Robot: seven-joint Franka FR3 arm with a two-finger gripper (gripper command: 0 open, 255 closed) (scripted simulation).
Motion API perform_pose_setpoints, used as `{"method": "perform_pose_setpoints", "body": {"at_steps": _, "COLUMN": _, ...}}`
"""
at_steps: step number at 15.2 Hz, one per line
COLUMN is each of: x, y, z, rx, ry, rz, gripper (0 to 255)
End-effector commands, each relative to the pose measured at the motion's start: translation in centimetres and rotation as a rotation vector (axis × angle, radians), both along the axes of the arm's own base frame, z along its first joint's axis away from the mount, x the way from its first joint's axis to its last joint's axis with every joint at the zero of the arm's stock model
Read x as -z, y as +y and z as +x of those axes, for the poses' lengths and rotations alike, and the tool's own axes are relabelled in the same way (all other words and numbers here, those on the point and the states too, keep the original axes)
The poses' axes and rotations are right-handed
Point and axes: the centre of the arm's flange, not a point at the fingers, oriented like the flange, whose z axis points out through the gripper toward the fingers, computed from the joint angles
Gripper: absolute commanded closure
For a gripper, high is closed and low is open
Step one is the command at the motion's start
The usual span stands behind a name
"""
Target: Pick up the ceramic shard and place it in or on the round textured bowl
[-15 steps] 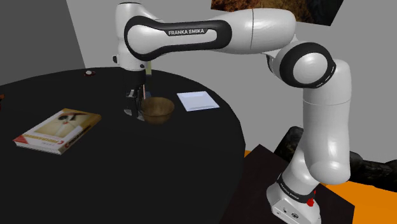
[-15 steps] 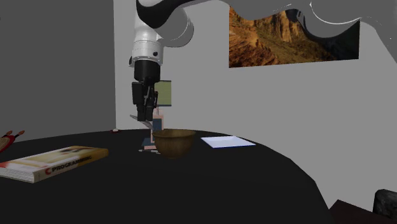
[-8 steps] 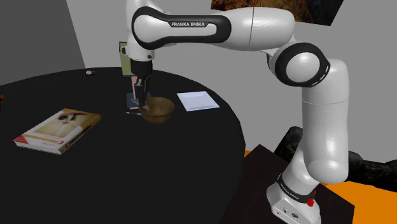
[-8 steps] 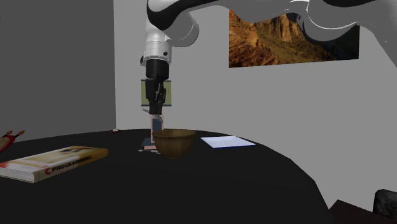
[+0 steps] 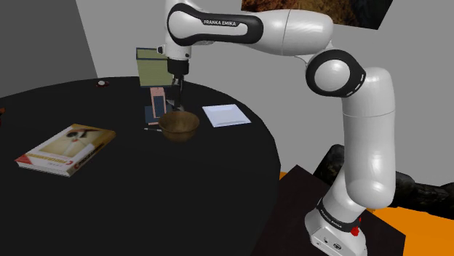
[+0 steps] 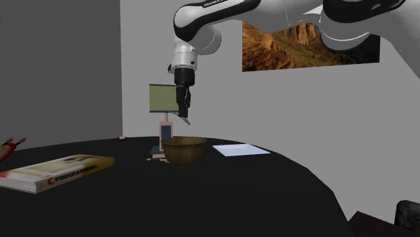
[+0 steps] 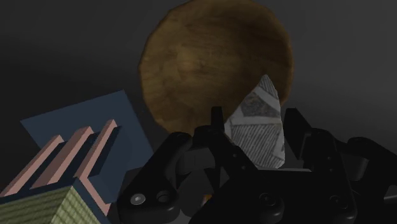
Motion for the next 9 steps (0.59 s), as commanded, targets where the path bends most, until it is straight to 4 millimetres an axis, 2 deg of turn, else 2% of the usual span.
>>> {"method": "perform_pose_setpoints", "body": {"at_steps": 1, "x": 0.9, "y": -0.6, "z": 0.5, "rx": -0.001, "ry": 0.0, "rz": 0.0, "gripper": 255}}
{"method": "perform_pose_setpoints", "body": {"at_steps": 9, "x": 5.1, "y": -0.6, "z": 0.5, "rx": -0.001, "ry": 0.0, "rz": 0.0, "gripper": 255}}
